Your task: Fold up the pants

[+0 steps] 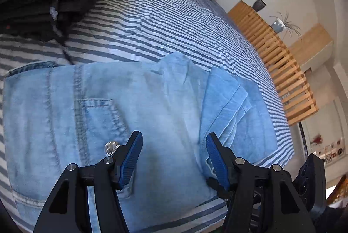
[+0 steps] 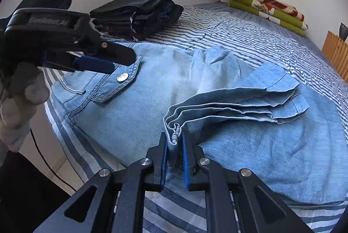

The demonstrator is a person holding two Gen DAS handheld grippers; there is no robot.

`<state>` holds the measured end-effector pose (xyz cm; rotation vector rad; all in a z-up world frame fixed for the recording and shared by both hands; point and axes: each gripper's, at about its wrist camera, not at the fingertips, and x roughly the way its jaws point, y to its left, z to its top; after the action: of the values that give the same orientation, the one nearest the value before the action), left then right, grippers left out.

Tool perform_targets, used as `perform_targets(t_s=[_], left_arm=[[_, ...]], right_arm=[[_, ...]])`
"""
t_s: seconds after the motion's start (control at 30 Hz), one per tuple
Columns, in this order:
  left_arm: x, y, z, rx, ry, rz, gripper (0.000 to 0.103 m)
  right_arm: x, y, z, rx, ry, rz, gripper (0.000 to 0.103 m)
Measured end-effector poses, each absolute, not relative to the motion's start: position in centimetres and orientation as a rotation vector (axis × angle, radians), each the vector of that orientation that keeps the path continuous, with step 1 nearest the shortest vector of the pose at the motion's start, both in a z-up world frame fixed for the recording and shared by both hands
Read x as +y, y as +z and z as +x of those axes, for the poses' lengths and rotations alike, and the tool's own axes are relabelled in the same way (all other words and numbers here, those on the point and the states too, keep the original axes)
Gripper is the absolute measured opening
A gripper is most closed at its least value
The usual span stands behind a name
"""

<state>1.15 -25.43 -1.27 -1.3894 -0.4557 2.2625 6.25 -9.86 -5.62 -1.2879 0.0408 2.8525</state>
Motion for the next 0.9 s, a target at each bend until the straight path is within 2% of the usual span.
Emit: perform_targets(t_s=[0.1, 0.23, 0.3, 0.4, 0.5, 0.63, 0.77, 0.8, 0.83, 0.9], left_arm=[[-22.0, -0.5, 0.3, -0.344, 2.239, -1.381, 0.064], [-17.6, 0.3, 0.0, -0.195, 2.224, -1.351, 0.065], [-14.7, 0.4, 0.2, -0.069, 2.222, -1.339, 0.065], [-9.9, 0.2, 0.1, 0.103, 2.193, -1.335, 0.073], [-5.4, -0.3, 0.6, 0.314, 2.149, -1.337, 0.078], [-1.1, -2.3, 0.7, 0.633, 2.126, -1.385, 0.079], [-1.4, -4.2, -0.5, 0.722, 2.122, -1.464, 0.078], [-2.0, -4.2, -1.0, 0.680, 2.120, -1.488, 0.068], [-2.8, -4.2, -1.5, 0.618, 2.127, -1.511, 0.046], [-5.0, -3.6, -2.7, 0.429, 2.151, -1.552, 0.026]], right_arm=[[-8.7, -4.9, 6.8, 0.132, 2.900, -1.304, 0.014], [-6.5, -3.0, 8.4, 0.344, 3.005, -1.378, 0.018], [-4.1, -1.6, 10.4, 0.397, 3.022, -1.304, 0.018], [1.0, -0.8, 12.7, 0.483, 2.930, -1.203, 0.018], [6.7, -1.1, 14.3, 0.651, 2.808, -1.137, 0.018], [12.3, -2.3, 16.5, 0.876, 2.677, -1.068, 0.018], [13.9, -3.0, 18.2, 0.890, 2.644, -1.041, 0.018], [14.2, -3.2, 18.5, 0.892, 2.640, -1.041, 0.018], [14.5, -3.5, 18.7, 0.898, 2.634, -1.039, 0.018], [15.1, -3.8, 19.2, 0.923, 2.623, -1.029, 0.018]])
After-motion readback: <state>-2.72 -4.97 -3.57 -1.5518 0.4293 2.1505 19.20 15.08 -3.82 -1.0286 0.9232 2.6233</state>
